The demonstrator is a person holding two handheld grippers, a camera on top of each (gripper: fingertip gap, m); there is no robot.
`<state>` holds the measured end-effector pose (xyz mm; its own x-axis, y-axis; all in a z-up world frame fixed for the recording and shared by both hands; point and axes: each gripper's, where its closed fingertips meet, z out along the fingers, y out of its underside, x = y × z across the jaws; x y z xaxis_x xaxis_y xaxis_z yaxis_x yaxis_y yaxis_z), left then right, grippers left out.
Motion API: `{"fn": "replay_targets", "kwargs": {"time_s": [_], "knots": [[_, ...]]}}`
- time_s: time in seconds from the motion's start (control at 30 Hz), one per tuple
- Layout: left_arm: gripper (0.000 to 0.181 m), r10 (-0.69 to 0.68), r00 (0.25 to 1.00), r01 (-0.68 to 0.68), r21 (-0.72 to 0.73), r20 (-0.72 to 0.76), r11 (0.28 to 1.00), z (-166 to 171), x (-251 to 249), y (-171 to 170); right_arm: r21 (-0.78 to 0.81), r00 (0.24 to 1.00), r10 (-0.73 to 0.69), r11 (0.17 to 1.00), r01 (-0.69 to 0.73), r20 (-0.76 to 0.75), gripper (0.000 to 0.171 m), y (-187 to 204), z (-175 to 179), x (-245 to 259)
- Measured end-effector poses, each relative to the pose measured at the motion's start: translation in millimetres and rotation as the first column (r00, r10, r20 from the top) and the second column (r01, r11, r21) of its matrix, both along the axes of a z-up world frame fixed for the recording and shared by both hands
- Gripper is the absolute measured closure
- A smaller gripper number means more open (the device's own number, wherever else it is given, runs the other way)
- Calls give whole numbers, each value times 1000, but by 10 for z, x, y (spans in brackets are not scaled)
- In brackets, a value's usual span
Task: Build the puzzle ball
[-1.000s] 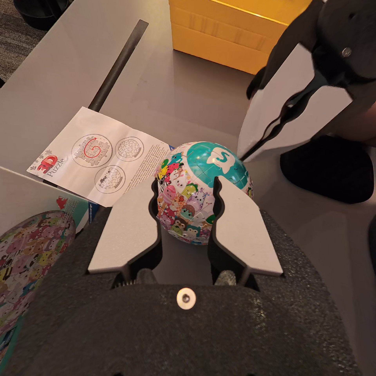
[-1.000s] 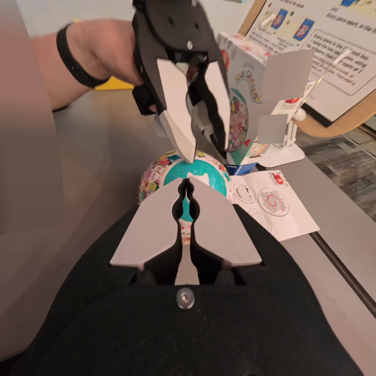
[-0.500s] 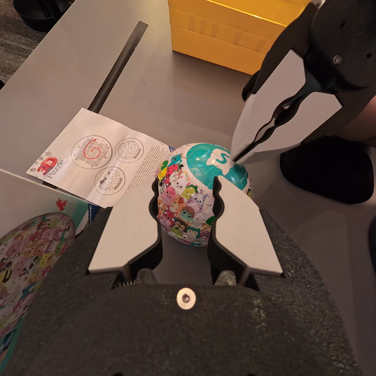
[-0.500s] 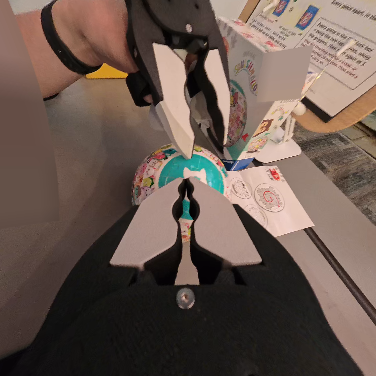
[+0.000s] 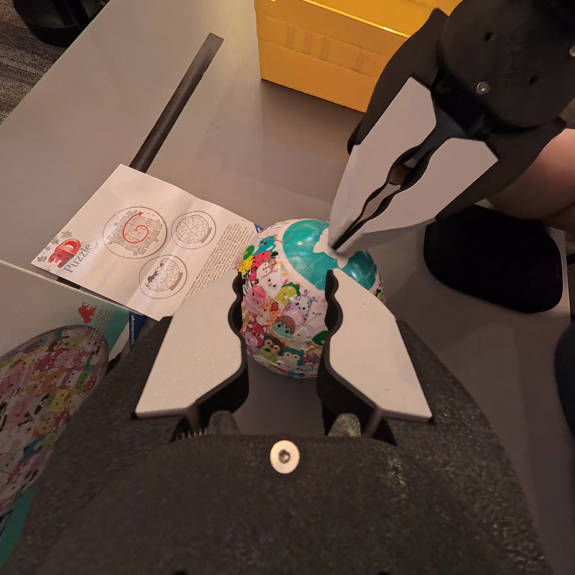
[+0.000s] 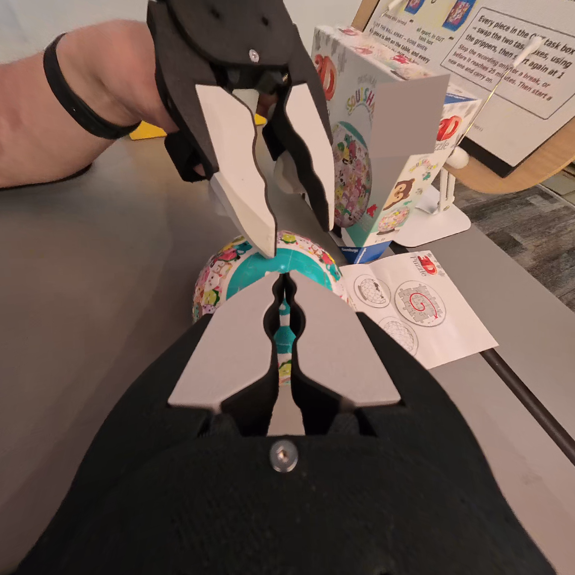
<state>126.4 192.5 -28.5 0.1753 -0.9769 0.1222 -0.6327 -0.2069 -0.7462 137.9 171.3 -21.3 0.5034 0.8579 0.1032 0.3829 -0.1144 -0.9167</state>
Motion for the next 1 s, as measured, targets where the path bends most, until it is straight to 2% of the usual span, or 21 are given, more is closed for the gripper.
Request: {"fn": "replay_targets", "kwargs": {"time_s": [0.1,0.2,0.3,0.5,0.7,0.9,1.0], "knots": [[130,0,1000,0,0,0,1000,-1,0,-1,79,1000,-25,997,26,-16,170,24,129,31],[130,0,1000,0,-3,1,1000,-1,2,-1,63,999,-16,998,18,-29,170,12,148,13],[131,0,1000,0,0,-1,1000,-1,4,-6,6,1000,-5,1000,5,15,169,21,-23,-6],[130,-2,1000,2,-8,5,1000,-3,4,-8,40,999,-19,999,20,-31,170,2,147,36],[131,-4,1000,4,-8,9,1000,-4,12,-10,11,999,-10,1000,10,30,170,12,-13,-6],[132,-4,1000,4,-9,11,1000,-3,14,-8,-22,1000,2,1000,-2,0,170,-1,-5,-16],[132,-5,1000,5,-7,12,1000,-3,15,-9,17,1000,-14,1000,14,-10,170,19,31,-4]]}}
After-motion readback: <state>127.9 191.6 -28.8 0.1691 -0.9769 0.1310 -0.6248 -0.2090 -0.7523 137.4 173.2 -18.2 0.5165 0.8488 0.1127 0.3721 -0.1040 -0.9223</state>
